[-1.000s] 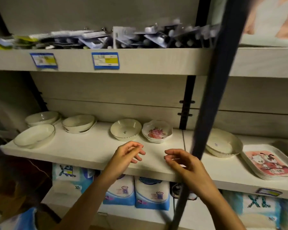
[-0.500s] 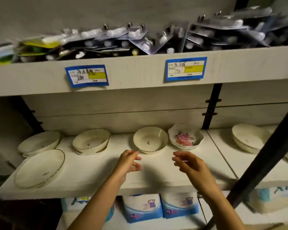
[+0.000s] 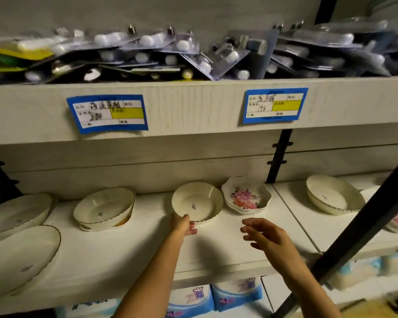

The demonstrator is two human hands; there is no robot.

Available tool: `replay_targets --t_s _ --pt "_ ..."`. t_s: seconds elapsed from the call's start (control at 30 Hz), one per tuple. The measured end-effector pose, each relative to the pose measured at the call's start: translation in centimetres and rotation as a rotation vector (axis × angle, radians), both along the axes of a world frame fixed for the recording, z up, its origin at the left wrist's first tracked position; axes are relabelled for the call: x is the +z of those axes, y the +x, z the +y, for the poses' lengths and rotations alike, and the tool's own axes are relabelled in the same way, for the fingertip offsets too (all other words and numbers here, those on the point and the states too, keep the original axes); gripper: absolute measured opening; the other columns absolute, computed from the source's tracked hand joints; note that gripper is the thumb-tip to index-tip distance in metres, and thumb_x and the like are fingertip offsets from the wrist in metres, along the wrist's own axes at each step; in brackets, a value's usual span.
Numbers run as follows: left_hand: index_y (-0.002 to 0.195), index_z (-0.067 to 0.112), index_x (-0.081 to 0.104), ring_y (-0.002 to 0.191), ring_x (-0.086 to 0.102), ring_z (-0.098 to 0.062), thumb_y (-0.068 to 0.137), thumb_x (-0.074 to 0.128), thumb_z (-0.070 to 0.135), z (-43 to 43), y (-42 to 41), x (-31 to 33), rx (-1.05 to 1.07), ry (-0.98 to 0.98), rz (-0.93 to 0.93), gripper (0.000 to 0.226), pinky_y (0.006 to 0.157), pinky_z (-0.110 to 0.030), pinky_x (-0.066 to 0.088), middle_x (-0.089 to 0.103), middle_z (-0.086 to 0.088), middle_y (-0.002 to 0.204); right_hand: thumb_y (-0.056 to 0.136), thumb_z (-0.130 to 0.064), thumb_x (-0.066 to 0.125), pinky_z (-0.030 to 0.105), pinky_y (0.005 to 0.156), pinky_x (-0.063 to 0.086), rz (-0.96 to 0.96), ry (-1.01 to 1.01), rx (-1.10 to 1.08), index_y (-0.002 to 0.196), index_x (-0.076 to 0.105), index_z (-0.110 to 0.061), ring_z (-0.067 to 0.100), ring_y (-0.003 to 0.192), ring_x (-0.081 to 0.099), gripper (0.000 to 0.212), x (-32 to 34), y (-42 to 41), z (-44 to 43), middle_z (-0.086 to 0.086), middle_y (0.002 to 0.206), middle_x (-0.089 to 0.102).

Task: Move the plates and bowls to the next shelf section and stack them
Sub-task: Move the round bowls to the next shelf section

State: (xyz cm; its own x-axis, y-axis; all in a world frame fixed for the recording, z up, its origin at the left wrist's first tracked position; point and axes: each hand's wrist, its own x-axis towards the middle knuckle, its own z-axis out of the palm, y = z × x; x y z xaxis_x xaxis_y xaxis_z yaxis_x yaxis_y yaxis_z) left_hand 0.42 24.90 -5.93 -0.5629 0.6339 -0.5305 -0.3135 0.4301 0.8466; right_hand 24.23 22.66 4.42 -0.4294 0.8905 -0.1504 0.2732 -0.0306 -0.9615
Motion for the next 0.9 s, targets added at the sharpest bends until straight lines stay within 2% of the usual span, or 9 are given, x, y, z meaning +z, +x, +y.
replay_targets --t_s 0.13,0.17,0.27,0.37,0.47,0.63,0.73,0.8,0.9 --pt "0.120 -0.013 0.043 0.026 0.053 -0.015 0.089 0.036 0.000 -1.6 -0.9 1.0 -0.025 -0.012 0.141 0.034 0.027 -0.018 0.043 0.055 -0.019 0.065 0.093 -0.015 0.051 0.021 0.072 0.050 -0.005 -0.025 -0.033 0.103 0.062 -0.022 0.016 0.088 0.066 0.016 -0.1 -0.2 0.1 0.001 0.096 0.069" --pt "0.118 -0.012 0.045 0.027 0.053 -0.014 0.089 0.037 0.001 -2.5 -1.1 1.6 -0.044 -0.008 0.179 0.033 0.027 -0.017 0.041 0.058 -0.024 0.071 0.094 -0.017 0.050 0.022 0.072 0.051 -0.009 -0.039 -0.043 0.107 0.062 -0.018 0.016 0.087 0.066 0.018 -0.2 -0.3 0.1 0.002 0.096 0.069" --pt "0.119 -0.002 0.046 0.055 0.059 -0.023 0.090 0.039 0.001 -5.6 -1.3 4.0 -0.145 0.049 0.221 0.030 0.032 -0.018 0.045 0.059 -0.027 0.100 0.094 -0.031 0.047 0.026 0.070 0.052 -0.027 -0.123 -0.042 0.119 0.054 -0.013 0.019 0.083 0.065 0.032 -0.3 -0.8 -0.3 0.006 0.097 0.068" --pt "0.107 0.005 0.049 0.062 0.056 -0.018 0.090 0.039 -0.001 -9.1 -0.2 6.7 -0.269 0.133 0.215 0.021 0.041 -0.019 0.051 0.057 -0.011 0.083 0.093 -0.047 0.040 0.026 0.064 0.051 -0.119 -0.181 -0.004 0.127 0.045 -0.018 0.019 0.076 0.065 0.045 0.0 -1.6 -1.0 0.007 0.094 0.068" --pt "0.097 0.010 0.054 0.054 0.059 -0.010 0.090 0.040 -0.002 -11.9 0.8 8.3 -0.348 0.167 0.208 0.021 0.043 -0.021 0.050 0.059 -0.007 0.078 0.091 -0.052 0.037 0.022 0.057 0.044 -0.230 -0.176 0.068 0.135 0.036 -0.018 0.015 0.065 0.064 0.055 0.4 -2.1 -1.9 0.005 0.087 0.065" --pt "0.098 0.020 0.057 0.066 0.061 -0.010 0.090 0.044 0.003 -14.9 1.4 9.5 -0.411 0.149 0.268 0.022 0.057 -0.025 0.055 0.062 -0.004 0.084 0.099 -0.029 0.036 0.020 0.055 0.039 -0.359 -0.057 0.156 0.119 0.048 -0.012 0.009 0.048 0.059 0.029 0.1 -2.3 -3.1 0.002 0.081 0.059" --pt "0.102 0.022 0.055 0.072 0.064 -0.013 0.093 0.049 0.015 -16.4 1.4 10.1 -0.451 0.171 0.191 0.013 0.062 -0.026 0.057 0.065 -0.005 0.092 0.099 -0.019 0.034 0.026 0.062 0.044 -0.361 -0.049 0.124 0.107 0.046 -0.014 0.016 0.055 0.062 0.016 0.0 -2.6 -3.7 0.004 0.076 0.061" --pt "0.094 0.028 0.054 0.068 0.066 -0.016 0.092 0.050 0.031 -17.7 1.1 10.5 -0.413 0.150 0.136 0.005 0.062 -0.025 0.058 0.065 -0.005 0.089 0.098 -0.017 0.035 0.026 0.061 0.043 -0.343 -0.060 0.100 0.106 0.046 -0.013 0.019 0.057 0.061 0.014 0.0 -3.2 -4.2 0.005 0.075 0.060" --pt "0.103 0.024 0.053 0.061 0.067 -0.019 0.089 0.046 0.046 -19.6 -1.6 10.2 -0.302 0.052 0.165 0.028 0.061 -0.025 0.057 0.066 -0.008 0.087 0.097 -0.015 0.037 0.026 0.056 0.040 -0.334 -0.071 0.069 0.106 0.051 -0.006 0.019 0.053 0.058 0.018 -0.3 -4.8 -5.3 0.012 0.072 0.061"
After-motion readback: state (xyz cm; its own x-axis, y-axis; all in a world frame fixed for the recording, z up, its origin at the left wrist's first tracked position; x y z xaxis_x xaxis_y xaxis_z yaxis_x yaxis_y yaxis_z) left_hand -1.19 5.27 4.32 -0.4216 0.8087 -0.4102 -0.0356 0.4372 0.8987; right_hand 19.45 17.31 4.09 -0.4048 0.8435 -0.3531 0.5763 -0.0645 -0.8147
